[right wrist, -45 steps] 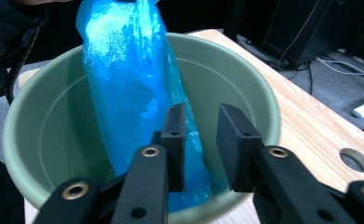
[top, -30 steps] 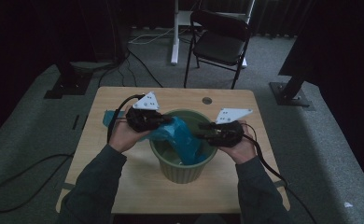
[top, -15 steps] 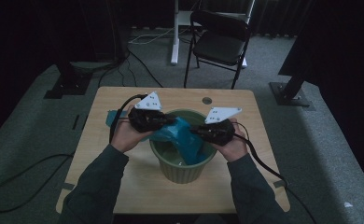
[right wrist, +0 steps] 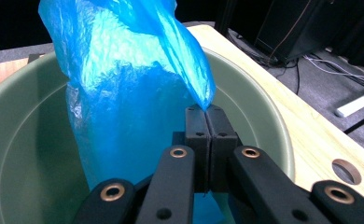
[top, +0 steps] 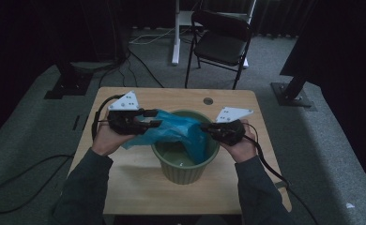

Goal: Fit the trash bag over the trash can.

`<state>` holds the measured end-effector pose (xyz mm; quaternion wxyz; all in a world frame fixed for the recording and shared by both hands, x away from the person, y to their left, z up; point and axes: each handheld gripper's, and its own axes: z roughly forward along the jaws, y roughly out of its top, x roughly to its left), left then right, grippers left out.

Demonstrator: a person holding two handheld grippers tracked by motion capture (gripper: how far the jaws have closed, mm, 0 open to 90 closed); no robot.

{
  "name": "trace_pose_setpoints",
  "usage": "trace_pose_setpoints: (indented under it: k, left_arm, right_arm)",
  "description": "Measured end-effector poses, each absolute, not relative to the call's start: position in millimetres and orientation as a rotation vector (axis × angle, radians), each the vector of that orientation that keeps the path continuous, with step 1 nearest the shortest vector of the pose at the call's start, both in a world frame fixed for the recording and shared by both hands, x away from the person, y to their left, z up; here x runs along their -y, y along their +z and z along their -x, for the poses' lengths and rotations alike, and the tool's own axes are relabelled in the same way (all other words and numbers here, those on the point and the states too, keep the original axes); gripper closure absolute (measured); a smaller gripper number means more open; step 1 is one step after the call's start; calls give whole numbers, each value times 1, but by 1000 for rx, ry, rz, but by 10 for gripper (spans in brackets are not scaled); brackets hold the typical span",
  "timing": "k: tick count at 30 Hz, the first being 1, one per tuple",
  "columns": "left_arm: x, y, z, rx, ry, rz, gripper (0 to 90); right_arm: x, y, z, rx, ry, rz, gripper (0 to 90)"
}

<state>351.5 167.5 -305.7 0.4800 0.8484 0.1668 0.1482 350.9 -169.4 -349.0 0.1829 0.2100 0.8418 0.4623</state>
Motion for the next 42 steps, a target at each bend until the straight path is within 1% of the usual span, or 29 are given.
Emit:
trace_pose_setpoints:
  k: [8,11,13,17,19,21,24,27,31,35,42]
  left_arm:
    - [-189,-315,-355,-471,356,-2048,505]
    - [-194,-318,-357,-481,326,-2037,484]
    - [-195,-320,-358,-487,308,-2037,468]
    - [-188,-324,-362,-492,281,-2052,466]
    - [-181,-326,-363,-479,279,-2066,501]
    - [-176,-326,-362,-472,286,-2074,585]
    - [-167,-328,-363,-459,299,-2106,739]
    - [-158,-329,-362,-447,316,-2131,831]
    - [-149,-328,-359,-424,341,-2161,878]
    - [-145,-325,-357,-416,361,-2169,890]
    - [-138,-322,-357,-415,366,-2156,892]
  right_arm:
    - [173,-349,-351,-2359,1320,-591,889]
    - [174,-348,-351,-2358,1310,-586,887]
    - [175,-347,-351,-2355,1310,-588,886]
    - [176,-347,-350,-2343,1324,-588,886]
    - [176,-347,-350,-2343,1323,-584,884]
    - [176,-347,-350,-2346,1314,-583,882]
    - [176,-349,-352,-2359,1279,-588,881]
    - [179,-352,-354,-2364,1269,-610,863]
    - [183,-350,-352,-2349,1283,-618,765]
    - [187,-342,-347,-2337,1321,-604,703]
    - [188,-331,-343,-2347,1433,-571,674]
